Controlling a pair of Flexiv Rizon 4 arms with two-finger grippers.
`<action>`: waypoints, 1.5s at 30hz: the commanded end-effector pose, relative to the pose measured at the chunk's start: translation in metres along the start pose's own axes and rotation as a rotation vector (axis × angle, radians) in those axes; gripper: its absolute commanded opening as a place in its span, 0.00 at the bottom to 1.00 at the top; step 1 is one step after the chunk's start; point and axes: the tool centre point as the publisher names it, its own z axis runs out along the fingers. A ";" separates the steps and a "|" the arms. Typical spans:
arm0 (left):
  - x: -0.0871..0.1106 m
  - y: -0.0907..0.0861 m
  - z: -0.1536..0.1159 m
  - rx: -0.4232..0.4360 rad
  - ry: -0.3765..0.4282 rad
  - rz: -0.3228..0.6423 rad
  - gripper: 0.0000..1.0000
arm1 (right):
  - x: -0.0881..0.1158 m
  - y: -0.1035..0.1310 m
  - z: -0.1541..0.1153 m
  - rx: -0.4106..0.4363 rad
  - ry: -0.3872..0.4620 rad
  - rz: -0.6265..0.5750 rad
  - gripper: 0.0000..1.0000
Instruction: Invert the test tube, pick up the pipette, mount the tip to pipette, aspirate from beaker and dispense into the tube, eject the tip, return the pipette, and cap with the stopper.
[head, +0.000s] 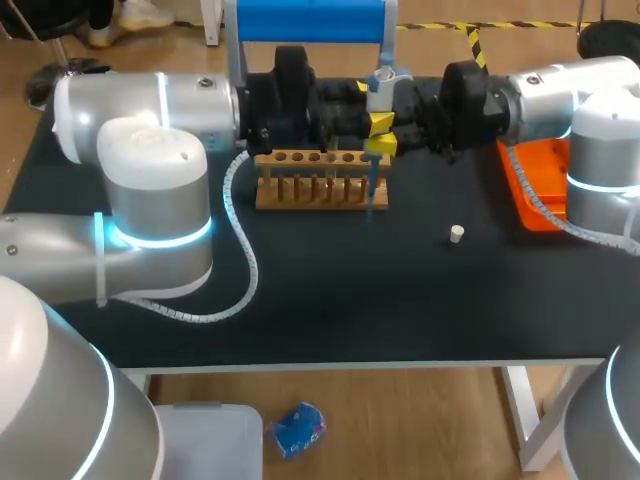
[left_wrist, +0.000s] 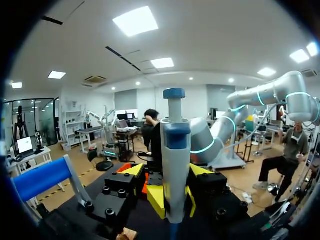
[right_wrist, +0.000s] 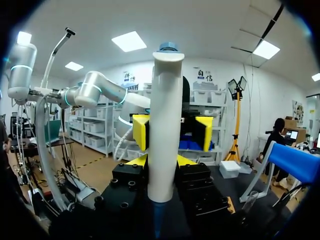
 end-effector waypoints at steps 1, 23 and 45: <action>-0.002 -0.002 -0.003 0.018 -0.041 0.011 1.00 | -0.001 -0.002 -0.006 0.010 0.007 0.000 0.00; -0.008 -0.003 -0.009 0.078 -0.121 -0.026 1.00 | -0.022 -0.012 -0.099 -0.008 -0.096 -0.002 0.00; -0.008 -0.003 -0.009 0.078 -0.121 -0.026 1.00 | -0.037 0.020 -0.253 0.020 -0.303 -0.029 0.00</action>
